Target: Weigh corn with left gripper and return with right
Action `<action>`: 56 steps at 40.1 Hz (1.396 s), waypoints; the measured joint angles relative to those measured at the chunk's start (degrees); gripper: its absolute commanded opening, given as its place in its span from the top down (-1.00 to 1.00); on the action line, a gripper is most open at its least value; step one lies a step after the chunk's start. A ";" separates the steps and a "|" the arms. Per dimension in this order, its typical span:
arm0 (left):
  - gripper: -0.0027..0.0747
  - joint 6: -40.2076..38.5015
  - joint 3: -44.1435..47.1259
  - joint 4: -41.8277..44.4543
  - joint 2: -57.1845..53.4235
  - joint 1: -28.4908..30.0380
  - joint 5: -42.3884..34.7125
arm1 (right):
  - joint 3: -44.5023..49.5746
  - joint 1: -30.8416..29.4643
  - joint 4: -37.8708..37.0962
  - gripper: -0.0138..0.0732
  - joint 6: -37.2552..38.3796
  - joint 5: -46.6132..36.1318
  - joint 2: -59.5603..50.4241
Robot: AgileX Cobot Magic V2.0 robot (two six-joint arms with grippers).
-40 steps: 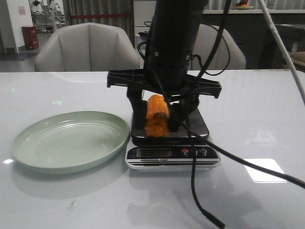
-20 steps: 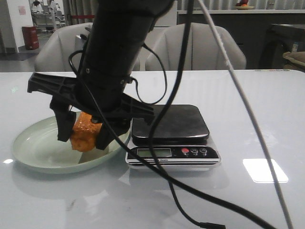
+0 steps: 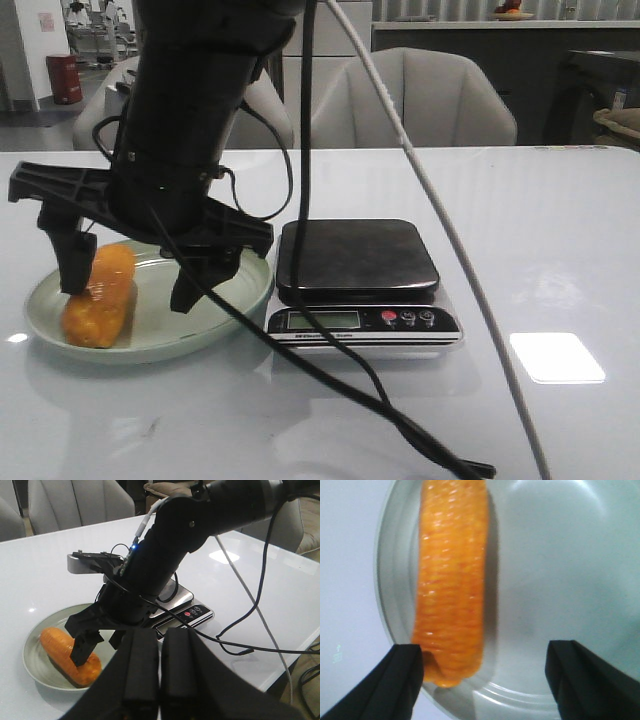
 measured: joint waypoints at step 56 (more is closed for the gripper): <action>0.64 0.00 0.00 0.00 0.00 0.00 0.00 | 51.14 -27.16 3.95 -0.73 -42.58 7.57 -71.00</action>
